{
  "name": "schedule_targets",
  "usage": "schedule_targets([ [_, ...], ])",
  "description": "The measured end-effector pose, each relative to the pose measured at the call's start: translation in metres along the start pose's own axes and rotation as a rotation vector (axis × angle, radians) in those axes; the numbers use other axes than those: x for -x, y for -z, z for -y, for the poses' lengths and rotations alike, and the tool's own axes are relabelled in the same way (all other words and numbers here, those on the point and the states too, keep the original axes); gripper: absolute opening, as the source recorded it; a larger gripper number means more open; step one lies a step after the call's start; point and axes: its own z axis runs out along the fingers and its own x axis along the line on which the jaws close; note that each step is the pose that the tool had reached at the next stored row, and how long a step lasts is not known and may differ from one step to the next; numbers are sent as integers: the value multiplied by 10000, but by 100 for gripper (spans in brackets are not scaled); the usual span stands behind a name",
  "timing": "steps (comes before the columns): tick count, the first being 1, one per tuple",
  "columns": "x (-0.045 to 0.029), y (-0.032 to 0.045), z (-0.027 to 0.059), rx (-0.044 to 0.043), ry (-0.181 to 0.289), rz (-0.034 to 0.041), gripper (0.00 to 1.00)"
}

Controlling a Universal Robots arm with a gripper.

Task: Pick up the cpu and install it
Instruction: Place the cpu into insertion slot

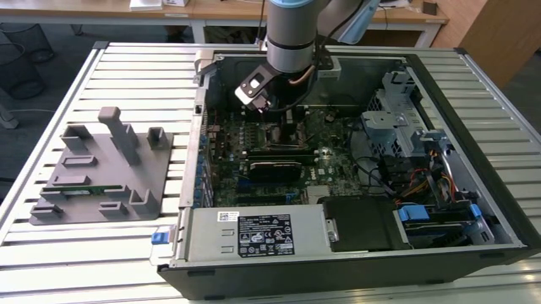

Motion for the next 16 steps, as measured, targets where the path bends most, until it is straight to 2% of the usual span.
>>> schedule_targets([
  [1,-1,10,0,0,-3,-4,46],
  [2,-2,21,-1,-1,-5,-8,46],
  [4,-3,44,-3,-4,-7,-14,34],
  [5,-3,56,-3,-6,-7,-15,34],
  [8,-6,88,-6,-7,-5,-20,17],
  [9,-6,96,-6,-8,-5,-21,17],
  [10,-7,104,-7,-8,-5,-23,11],
  [16,-9,144,-8,-8,-5,-27,11],
])
